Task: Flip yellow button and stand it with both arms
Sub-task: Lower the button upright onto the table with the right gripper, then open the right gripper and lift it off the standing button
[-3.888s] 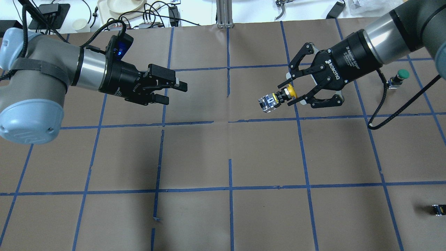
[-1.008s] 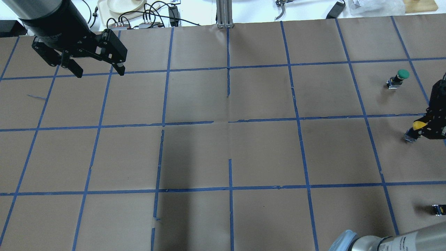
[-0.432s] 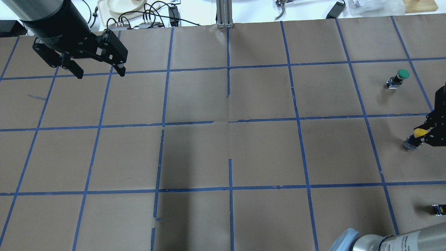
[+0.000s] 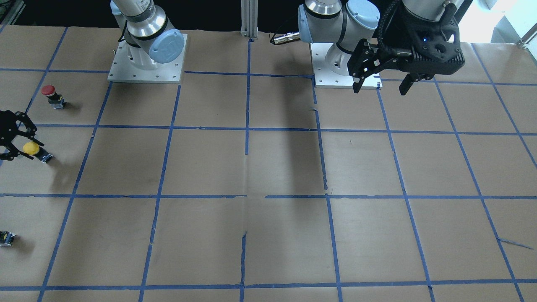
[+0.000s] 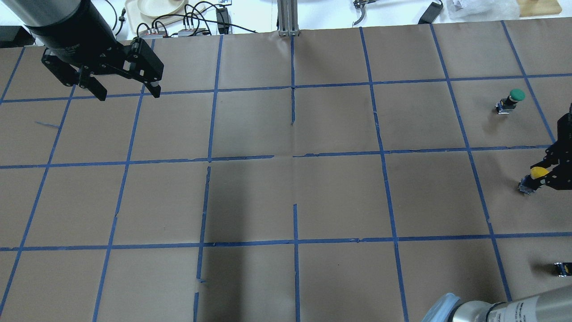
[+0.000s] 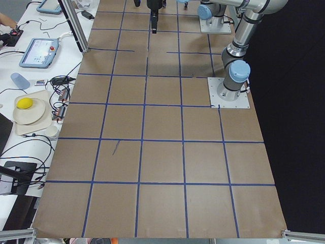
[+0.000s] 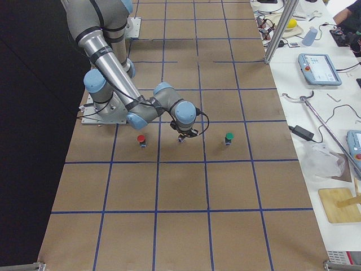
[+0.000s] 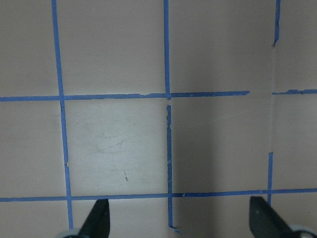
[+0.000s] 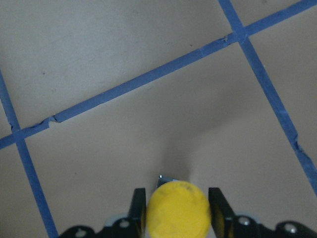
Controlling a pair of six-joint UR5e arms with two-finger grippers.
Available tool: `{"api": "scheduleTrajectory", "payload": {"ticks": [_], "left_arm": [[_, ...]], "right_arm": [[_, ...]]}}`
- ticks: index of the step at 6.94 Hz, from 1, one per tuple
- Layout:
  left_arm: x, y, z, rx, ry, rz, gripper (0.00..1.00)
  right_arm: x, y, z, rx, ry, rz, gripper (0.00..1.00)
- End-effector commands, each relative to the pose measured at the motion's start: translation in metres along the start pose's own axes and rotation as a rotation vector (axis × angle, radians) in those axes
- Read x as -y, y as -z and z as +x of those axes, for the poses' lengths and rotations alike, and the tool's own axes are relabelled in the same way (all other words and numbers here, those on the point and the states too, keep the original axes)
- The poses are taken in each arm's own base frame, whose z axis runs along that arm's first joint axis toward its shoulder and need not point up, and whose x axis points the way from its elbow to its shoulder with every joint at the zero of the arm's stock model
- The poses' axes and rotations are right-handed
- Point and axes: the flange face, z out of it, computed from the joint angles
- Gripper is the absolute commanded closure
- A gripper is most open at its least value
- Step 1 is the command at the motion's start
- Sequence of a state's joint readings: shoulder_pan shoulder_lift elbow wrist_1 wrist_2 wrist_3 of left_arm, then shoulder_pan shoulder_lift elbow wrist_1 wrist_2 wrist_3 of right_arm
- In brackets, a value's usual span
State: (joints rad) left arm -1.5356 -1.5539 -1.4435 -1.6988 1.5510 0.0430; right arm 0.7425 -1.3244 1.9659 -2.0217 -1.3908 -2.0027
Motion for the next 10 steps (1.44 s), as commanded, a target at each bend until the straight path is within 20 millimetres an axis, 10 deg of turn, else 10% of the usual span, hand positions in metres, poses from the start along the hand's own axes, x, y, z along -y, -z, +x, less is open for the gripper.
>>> {"api": "scheduleTrajectory", "payload": {"ticks": [1, 3, 5, 8, 10], "left_arm": [[0.001, -0.001, 0.000, 0.000, 0.000, -0.001, 0.00], [0.000, 0.000, 0.000, 0.000, 0.000, -0.001, 0.00], [0.000, 0.000, 0.000, 0.000, 0.000, 0.001, 0.00], [0.000, 0.000, 0.000, 0.000, 0.000, 0.001, 0.00], [0.000, 0.001, 0.000, 0.000, 0.000, 0.002, 0.00]], "right_arm": [[0.002, 0.005, -0.001, -0.005, -0.009, 0.000, 0.21], [0.007, 0.009, -0.012, 0.058, -0.067, 0.023, 0.13], [0.040, 0.065, -0.030, 0.073, -0.285, 0.033, 0.02], [0.133, 0.118, -0.024, -0.036, -0.624, -0.082, 0.00], [0.222, 0.150, -0.067, -0.089, -0.880, -0.102, 0.00]]}}
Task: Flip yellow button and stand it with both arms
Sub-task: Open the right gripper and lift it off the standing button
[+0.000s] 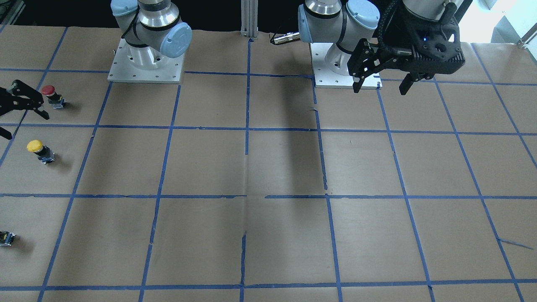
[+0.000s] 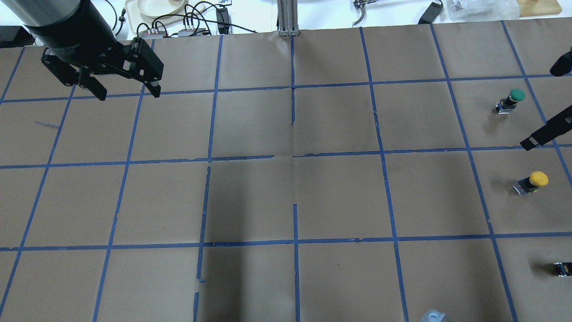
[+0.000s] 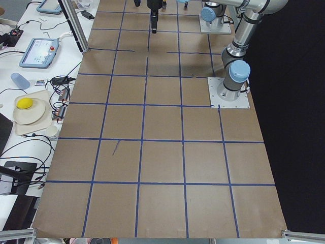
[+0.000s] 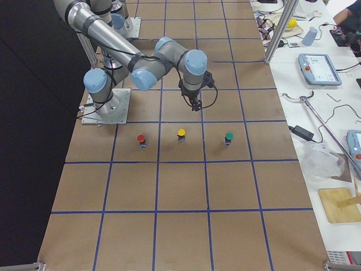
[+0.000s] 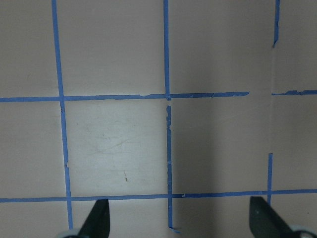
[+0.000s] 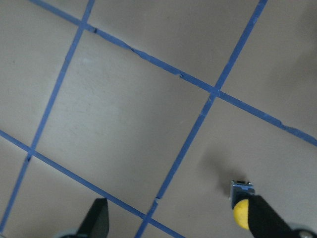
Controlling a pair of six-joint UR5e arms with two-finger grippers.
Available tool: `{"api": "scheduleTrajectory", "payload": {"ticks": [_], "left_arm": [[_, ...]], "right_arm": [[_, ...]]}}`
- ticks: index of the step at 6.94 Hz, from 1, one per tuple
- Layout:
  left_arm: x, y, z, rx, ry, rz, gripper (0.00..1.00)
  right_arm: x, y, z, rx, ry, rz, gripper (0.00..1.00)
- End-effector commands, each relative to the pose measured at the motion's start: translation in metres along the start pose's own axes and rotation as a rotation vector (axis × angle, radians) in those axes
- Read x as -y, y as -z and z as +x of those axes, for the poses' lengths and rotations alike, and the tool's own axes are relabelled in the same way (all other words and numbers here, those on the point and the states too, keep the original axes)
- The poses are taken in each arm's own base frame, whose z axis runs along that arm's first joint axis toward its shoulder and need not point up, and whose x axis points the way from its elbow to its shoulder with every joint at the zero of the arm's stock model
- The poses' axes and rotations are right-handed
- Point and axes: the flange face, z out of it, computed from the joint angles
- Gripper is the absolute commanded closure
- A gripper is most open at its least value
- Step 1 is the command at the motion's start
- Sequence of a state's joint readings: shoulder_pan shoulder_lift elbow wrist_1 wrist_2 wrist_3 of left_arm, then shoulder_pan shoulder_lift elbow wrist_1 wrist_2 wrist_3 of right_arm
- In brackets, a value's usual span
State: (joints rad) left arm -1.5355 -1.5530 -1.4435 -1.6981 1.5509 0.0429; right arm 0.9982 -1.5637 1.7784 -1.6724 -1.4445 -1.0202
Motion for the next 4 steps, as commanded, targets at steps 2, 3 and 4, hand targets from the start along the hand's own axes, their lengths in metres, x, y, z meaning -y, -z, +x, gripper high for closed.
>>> {"api": "scheduleTrajectory", "payload": {"ticks": [2, 3, 4], "left_arm": [[0.000, 0.000, 0.000, 0.000, 0.000, 0.001, 0.00], [0.000, 0.000, -0.001, 0.000, 0.001, 0.001, 0.00], [0.000, 0.000, -0.001, 0.000, 0.002, 0.001, 0.00]], "right_arm": [[0.038, 0.038, -0.148, -0.059, -0.379, -0.042, 0.00], [0.048, 0.047, -0.185, -0.068, -0.441, -0.039, 0.00], [0.053, 0.064, -0.227, -0.071, -0.481, -0.057, 0.00]]}}
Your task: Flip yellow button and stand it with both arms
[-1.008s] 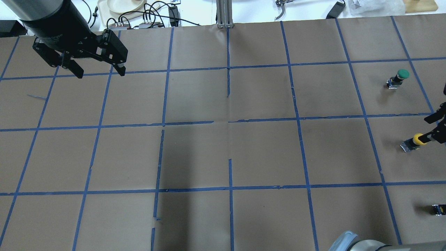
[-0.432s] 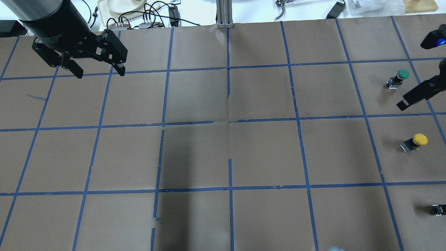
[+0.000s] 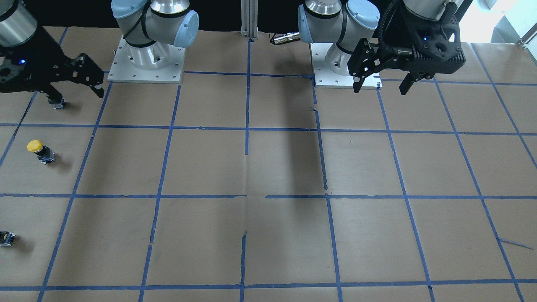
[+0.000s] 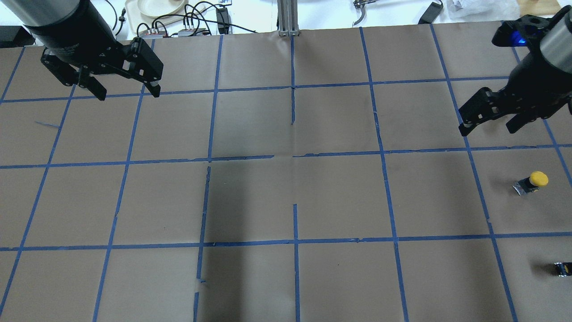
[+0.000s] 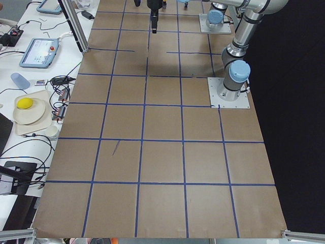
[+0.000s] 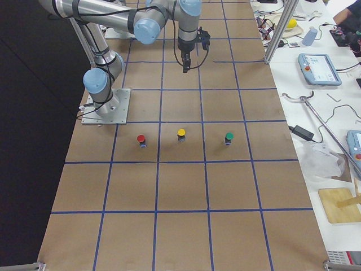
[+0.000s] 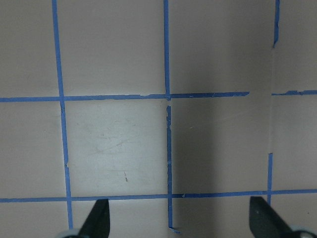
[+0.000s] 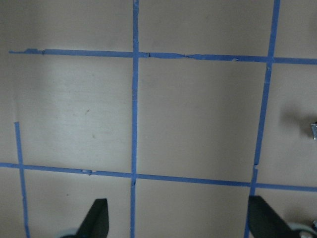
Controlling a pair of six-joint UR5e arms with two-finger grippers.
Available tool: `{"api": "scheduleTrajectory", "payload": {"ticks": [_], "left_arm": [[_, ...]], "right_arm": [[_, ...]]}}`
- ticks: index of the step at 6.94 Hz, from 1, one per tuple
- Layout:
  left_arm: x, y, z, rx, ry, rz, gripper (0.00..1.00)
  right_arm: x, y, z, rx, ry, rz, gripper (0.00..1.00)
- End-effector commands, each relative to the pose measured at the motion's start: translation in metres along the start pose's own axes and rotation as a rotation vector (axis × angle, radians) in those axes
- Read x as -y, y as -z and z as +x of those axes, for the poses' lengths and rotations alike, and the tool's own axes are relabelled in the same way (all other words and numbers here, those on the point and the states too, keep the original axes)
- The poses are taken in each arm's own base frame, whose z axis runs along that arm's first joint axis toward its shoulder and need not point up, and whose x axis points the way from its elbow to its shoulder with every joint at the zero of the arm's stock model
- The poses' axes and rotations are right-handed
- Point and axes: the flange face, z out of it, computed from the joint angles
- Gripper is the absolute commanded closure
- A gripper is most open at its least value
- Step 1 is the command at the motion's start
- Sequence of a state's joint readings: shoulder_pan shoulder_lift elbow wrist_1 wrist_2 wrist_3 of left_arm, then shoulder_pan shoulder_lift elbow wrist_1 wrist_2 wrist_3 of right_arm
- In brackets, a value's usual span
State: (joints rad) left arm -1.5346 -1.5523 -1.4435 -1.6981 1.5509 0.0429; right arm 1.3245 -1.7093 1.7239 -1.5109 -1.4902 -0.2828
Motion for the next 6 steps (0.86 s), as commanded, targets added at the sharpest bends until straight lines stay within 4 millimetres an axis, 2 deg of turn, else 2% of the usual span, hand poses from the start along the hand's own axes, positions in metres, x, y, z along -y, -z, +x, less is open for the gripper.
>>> {"api": "scheduleTrajectory", "payload": {"ticks": [1, 2, 3, 6], "left_arm": [[0.000, 0.000, 0.000, 0.000, 0.001, 0.000, 0.00], [0.000, 0.000, 0.000, 0.000, 0.001, 0.000, 0.00], [0.000, 0.000, 0.000, 0.000, 0.001, 0.000, 0.00], [0.000, 0.000, 0.000, 0.000, 0.001, 0.000, 0.00]], "right_arm": [[-0.021, 0.039, -0.084, -0.016, -0.141, -0.011, 0.00], [-0.032, 0.050, -0.118, -0.008, -0.123, -0.009, 0.00], [-0.043, 0.040, -0.149, -0.031, -0.050, -0.035, 0.00], [-0.042, 0.035, -0.144, -0.096, -0.038, -0.037, 0.00]]}}
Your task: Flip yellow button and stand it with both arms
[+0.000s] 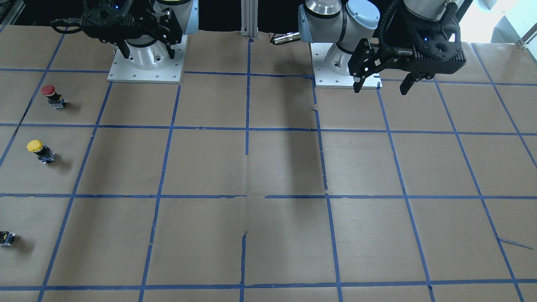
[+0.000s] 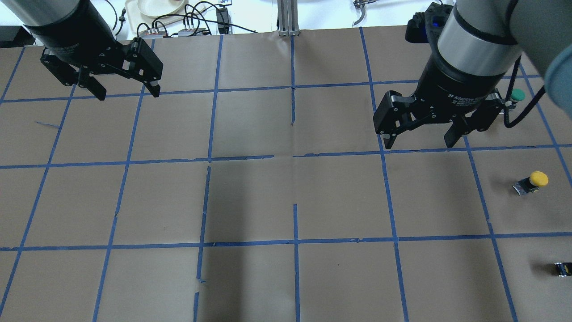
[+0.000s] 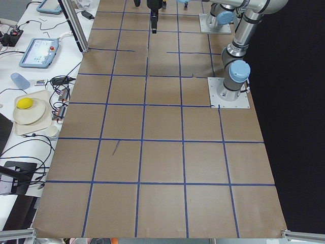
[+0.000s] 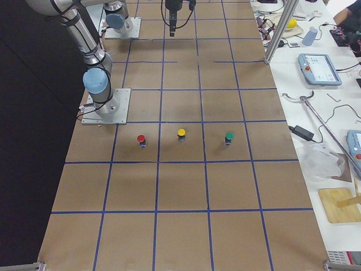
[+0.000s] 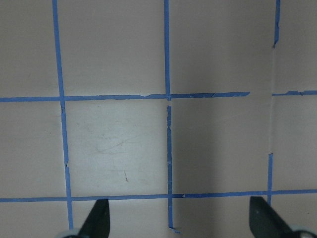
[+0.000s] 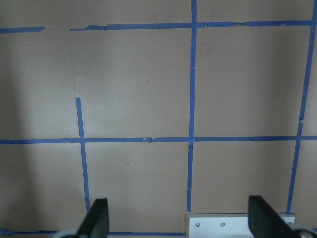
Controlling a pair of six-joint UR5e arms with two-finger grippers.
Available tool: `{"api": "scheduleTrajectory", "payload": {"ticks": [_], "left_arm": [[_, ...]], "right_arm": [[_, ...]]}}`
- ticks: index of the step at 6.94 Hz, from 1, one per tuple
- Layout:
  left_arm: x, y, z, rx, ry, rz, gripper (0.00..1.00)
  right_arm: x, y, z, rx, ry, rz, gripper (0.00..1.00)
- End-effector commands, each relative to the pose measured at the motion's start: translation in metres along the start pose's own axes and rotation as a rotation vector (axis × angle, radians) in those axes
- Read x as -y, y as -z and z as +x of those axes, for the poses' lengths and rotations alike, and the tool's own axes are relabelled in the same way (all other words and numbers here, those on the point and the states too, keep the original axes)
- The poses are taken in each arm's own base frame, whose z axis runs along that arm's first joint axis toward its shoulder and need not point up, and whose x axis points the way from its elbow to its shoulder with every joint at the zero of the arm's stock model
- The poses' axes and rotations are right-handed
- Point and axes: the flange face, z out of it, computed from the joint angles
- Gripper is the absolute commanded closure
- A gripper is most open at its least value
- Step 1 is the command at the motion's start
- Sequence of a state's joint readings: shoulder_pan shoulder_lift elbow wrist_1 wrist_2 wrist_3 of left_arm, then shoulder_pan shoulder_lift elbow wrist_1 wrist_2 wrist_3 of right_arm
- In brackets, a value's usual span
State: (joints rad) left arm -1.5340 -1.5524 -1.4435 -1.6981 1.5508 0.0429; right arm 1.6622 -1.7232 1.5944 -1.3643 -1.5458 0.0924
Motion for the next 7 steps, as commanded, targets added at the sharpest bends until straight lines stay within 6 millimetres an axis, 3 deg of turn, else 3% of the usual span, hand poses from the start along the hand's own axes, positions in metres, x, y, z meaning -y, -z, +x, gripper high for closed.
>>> {"api": "scheduleTrajectory", "payload": {"ticks": [1, 2, 3, 7], "left_arm": [[0.000, 0.000, 0.000, 0.000, 0.000, 0.000, 0.00], [0.000, 0.001, 0.001, 0.000, -0.002, 0.003, 0.00], [0.000, 0.001, 0.001, 0.000, -0.002, 0.003, 0.00], [0.000, 0.001, 0.001, -0.001, -0.002, 0.003, 0.00]], "right_arm": [[0.005, -0.013, 0.020, -0.042, -0.032, -0.024, 0.00], [0.012, -0.016, 0.047, -0.038, -0.093, -0.038, 0.00], [0.013, -0.015, 0.056, -0.036, -0.130, -0.040, 0.00], [0.008, -0.011, 0.056, -0.036, -0.129, -0.029, 0.00]]}}
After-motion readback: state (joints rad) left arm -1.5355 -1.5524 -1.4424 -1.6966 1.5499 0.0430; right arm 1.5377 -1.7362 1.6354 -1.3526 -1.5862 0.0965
